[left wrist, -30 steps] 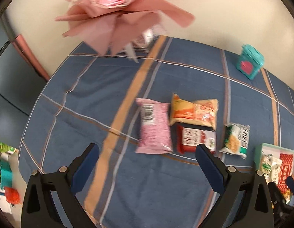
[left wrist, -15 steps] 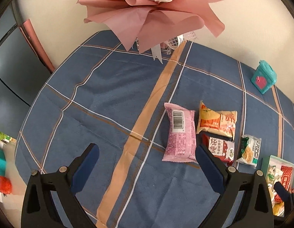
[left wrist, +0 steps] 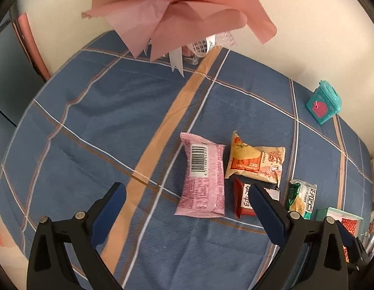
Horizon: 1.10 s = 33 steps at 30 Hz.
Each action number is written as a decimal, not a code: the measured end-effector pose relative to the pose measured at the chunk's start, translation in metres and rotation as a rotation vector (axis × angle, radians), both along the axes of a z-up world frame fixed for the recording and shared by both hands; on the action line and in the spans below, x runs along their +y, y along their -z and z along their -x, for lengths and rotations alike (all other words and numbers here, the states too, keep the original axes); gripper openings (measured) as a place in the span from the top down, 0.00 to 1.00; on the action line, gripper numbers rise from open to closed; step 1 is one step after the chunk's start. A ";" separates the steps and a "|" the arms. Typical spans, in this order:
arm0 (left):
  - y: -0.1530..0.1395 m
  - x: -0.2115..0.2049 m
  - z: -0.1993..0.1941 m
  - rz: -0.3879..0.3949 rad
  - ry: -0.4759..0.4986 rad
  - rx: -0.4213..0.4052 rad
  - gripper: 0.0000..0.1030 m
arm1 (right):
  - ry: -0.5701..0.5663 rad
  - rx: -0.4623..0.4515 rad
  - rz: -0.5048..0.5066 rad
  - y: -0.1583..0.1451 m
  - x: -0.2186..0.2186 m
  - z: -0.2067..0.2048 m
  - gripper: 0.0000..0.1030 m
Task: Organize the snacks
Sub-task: 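Grasp the pink packet with left tool while right tool grasps the green-white biscuit packet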
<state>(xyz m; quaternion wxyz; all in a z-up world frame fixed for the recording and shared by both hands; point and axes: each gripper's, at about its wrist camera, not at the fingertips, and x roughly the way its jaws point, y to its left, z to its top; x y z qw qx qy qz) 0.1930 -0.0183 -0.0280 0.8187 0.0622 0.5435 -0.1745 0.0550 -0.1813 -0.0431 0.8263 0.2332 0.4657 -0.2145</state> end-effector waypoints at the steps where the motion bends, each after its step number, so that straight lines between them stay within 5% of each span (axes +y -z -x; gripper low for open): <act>1: 0.002 -0.001 -0.001 0.003 0.001 0.004 0.02 | 0.003 0.006 0.001 0.003 -0.003 -0.003 0.02; 4: 0.011 -0.006 -0.003 0.008 0.008 0.022 0.02 | 0.019 0.026 0.002 0.011 -0.009 -0.007 0.14; 16: 0.048 -0.033 -0.008 -0.024 0.055 0.096 0.16 | 0.026 0.077 0.005 0.043 -0.021 -0.028 0.31; 19: 0.052 -0.038 -0.010 -0.036 0.061 0.092 0.29 | 0.028 0.090 0.004 0.050 -0.022 -0.031 0.37; 33: 0.066 -0.037 -0.019 -0.016 0.041 0.102 0.60 | 0.032 0.111 0.022 0.052 -0.023 -0.029 0.50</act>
